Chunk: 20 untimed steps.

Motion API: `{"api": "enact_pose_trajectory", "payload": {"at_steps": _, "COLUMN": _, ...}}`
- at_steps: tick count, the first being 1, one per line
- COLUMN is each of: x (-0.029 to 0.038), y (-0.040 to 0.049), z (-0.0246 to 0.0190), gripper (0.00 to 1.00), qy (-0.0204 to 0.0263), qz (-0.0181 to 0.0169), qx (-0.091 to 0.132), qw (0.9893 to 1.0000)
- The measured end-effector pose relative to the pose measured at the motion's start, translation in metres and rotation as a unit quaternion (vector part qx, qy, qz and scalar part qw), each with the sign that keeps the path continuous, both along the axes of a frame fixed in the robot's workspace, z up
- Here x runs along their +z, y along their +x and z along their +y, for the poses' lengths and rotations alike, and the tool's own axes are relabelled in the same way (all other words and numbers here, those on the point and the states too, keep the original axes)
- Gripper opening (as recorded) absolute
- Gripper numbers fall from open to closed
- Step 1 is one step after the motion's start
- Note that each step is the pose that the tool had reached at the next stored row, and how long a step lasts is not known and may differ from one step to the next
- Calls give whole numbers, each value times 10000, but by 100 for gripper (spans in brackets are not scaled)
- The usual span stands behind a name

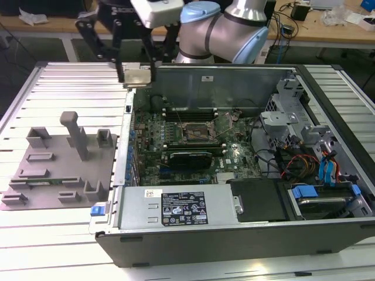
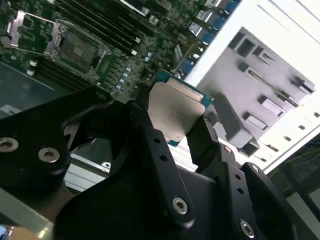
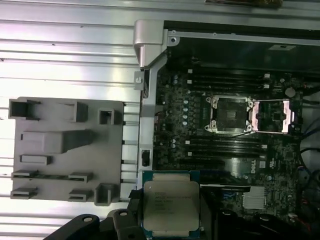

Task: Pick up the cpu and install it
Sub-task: 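Pick up the cpu and move it towards the insertion slot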

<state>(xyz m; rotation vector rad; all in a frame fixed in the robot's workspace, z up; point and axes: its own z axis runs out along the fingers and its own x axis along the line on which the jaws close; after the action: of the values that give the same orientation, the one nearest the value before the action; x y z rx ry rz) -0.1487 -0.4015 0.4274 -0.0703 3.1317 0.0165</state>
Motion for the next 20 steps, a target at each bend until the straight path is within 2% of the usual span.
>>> {"api": "enact_pose_trajectory", "payload": {"at_steps": 3, "x": 0, "y": 163, "z": 1, "gripper": 55, "qy": 0, "qz": 0, "qx": 0, "qw": 10000}}
{"api": "enact_pose_trajectory", "payload": {"at_steps": 5, "x": 0, "y": 319, "z": 0, "gripper": 55, "qy": 0, "qz": 0, "qx": 0, "qw": 10000}}
{"api": "enact_pose_trajectory", "payload": {"at_steps": 7, "x": 0, "y": 405, "z": 0, "gripper": 55, "qy": 0, "qz": 0, "qx": -1, "qw": 10000}}
{"api": "enact_pose_trajectory", "payload": {"at_steps": 9, "x": 0, "y": 517, "z": 0, "gripper": 55, "qy": 0, "qz": 0, "qx": -1, "qw": 10000}}
{"api": "enact_pose_trajectory", "payload": {"at_steps": 10, "x": 0, "y": 606, "z": 0, "gripper": 55, "qy": 0, "qz": 0, "qx": 0, "qw": 10000}}
{"api": "enact_pose_trajectory", "payload": {"at_steps": 12, "x": 0, "y": 703, "z": 1, "gripper": 55, "qy": 0, "qz": 0, "qx": -1, "qw": 10000}}
{"api": "enact_pose_trajectory", "payload": {"at_steps": 14, "x": 0, "y": 877, "z": 1, "gripper": 55, "qy": 0, "qz": 0, "qx": -1, "qw": 10000}}
{"api": "enact_pose_trajectory", "payload": {"at_steps": 15, "x": 0, "y": 934, "z": 1, "gripper": 55, "qy": 0, "qz": 0, "qx": -1, "qw": 10000}}
{"api": "enact_pose_trajectory", "payload": {"at_steps": 16, "x": 0, "y": 959, "z": 0, "gripper": 55, "qy": -1, "qz": 0, "qx": -1, "qw": 10000}}
{"api": "enact_pose_trajectory", "payload": {"at_steps": 20, "x": 0, "y": 966, "z": 0, "gripper": 55, "qy": 0, "qz": 0, "qx": -1, "qw": 10000}}
